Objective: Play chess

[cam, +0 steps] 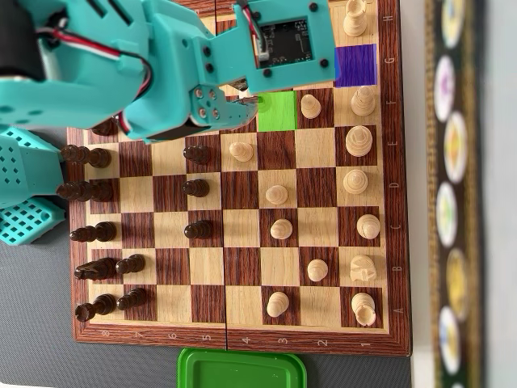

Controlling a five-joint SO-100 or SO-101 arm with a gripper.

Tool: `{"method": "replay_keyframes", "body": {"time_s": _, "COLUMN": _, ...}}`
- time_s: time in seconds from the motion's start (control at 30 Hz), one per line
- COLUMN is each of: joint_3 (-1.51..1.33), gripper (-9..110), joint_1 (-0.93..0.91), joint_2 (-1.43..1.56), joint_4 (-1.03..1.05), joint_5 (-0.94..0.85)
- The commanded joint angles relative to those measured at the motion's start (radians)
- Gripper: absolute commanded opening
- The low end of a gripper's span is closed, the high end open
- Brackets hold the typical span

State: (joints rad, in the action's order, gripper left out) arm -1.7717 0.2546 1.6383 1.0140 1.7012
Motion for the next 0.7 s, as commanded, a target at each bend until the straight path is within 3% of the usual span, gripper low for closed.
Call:
{"method": "replay_keyframes", "body": {"time_s": 0.0, "joint_3": 0.020, "gripper": 6, "joint_1": -0.002, "joint_2": -0.005, "joint_4": -0.034, "joint_5": 0.005}}
{"method": "replay_keyframes", "body": {"time_s": 0.67, "joint_3": 0.040, "gripper": 6, "joint_1": -0.018, "joint_2": -0.077, "joint_4": -0.058, "joint_5": -0.003}}
